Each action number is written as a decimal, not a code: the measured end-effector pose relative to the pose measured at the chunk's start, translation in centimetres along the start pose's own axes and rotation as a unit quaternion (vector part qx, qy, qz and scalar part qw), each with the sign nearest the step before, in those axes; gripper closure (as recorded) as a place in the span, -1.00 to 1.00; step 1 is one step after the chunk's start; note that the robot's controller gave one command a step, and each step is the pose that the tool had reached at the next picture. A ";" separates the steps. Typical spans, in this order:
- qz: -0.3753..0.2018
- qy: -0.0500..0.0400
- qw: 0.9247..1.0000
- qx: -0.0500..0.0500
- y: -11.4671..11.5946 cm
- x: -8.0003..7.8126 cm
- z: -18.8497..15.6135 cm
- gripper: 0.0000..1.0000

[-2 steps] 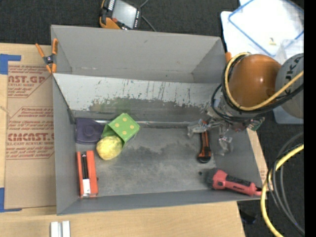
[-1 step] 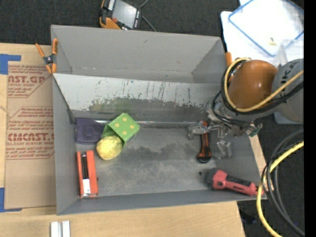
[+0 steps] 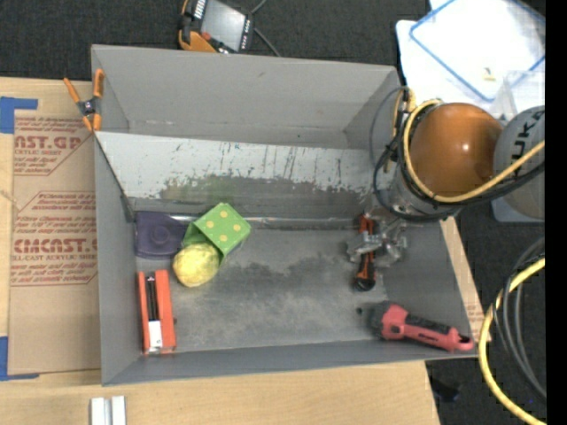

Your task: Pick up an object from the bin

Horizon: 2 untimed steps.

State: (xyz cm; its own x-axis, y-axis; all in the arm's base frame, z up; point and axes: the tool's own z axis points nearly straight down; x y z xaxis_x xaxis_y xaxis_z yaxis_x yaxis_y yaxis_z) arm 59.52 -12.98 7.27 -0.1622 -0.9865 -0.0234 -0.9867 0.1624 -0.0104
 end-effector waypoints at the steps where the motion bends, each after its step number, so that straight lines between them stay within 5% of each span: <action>1: 0.000 0.000 1.000 0.000 0.0 0.0 0.0 1.00; 2: 0.002 -0.002 1.000 0.001 -0.1 -0.1 -0.9 1.00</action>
Offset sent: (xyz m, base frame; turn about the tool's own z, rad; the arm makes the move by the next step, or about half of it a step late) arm 0.0000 -0.0002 0.0085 0.0006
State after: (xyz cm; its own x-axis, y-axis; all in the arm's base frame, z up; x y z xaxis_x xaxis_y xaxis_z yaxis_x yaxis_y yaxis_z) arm 59.59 -12.88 8.19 -0.1656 -0.9858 -0.0267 -0.9861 0.1660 -0.0116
